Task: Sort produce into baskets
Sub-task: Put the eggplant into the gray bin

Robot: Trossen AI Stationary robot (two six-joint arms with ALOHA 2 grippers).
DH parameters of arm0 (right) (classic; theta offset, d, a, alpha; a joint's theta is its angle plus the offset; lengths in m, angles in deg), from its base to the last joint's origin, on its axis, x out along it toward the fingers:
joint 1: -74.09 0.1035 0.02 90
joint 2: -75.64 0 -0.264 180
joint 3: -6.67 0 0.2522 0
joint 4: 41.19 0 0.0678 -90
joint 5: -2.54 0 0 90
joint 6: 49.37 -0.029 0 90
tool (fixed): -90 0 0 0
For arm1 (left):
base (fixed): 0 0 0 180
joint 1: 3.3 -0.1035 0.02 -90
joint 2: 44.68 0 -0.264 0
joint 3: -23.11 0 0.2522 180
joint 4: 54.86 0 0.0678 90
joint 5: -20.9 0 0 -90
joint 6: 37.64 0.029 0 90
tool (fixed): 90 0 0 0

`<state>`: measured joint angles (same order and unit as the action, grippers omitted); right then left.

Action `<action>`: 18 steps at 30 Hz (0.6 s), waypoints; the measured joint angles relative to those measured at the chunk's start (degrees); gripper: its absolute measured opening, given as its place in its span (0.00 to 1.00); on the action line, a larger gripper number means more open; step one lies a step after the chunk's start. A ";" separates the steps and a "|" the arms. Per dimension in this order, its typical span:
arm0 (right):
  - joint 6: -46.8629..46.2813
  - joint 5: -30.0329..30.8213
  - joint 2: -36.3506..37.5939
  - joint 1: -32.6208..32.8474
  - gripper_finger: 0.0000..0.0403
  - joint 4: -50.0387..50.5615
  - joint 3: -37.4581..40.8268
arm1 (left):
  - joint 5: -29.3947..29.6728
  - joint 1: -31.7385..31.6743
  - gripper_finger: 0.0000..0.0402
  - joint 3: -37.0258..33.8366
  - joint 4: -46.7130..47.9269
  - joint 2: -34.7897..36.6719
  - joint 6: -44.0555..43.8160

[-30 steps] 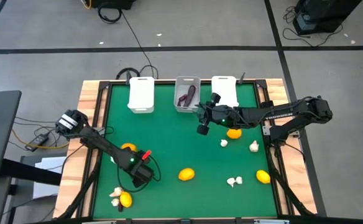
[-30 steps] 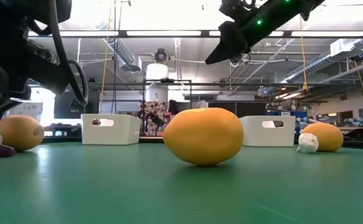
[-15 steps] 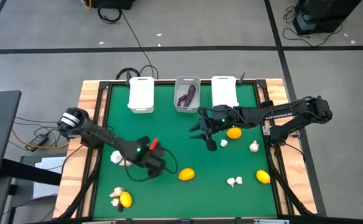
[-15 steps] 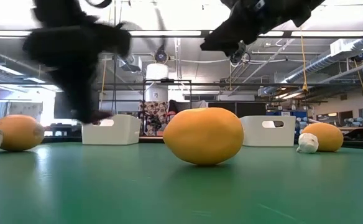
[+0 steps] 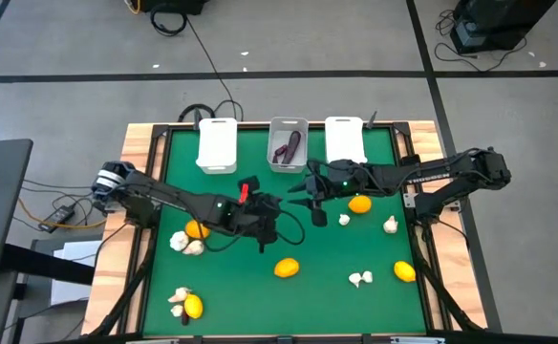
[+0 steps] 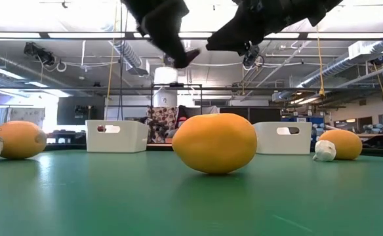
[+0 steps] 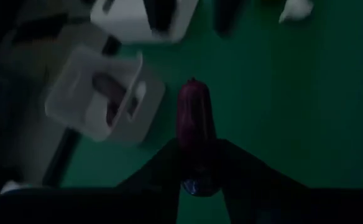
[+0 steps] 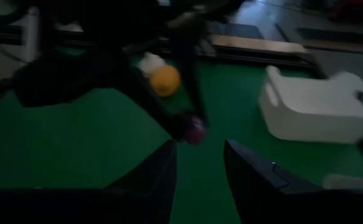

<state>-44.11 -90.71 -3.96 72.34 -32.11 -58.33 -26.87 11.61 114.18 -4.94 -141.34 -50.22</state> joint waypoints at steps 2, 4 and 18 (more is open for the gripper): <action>0.84 -1.79 0.00 0.18 0.36 -0.02 0.00 | -0.02 -0.71 0.25 0.01 -3.39 0.00 3.04; 1.02 -1.47 0.00 0.23 0.36 0.00 0.00 | -0.30 -1.23 0.25 -0.03 -5.74 0.00 5.76; 2.02 2.00 -0.02 0.19 0.26 -1.34 -0.02 | -0.25 -2.18 0.25 -0.03 -12.81 0.07 12.35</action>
<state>-42.09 -88.72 -3.98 72.52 -33.45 -58.36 -27.12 9.43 114.14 -17.75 -141.27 -37.87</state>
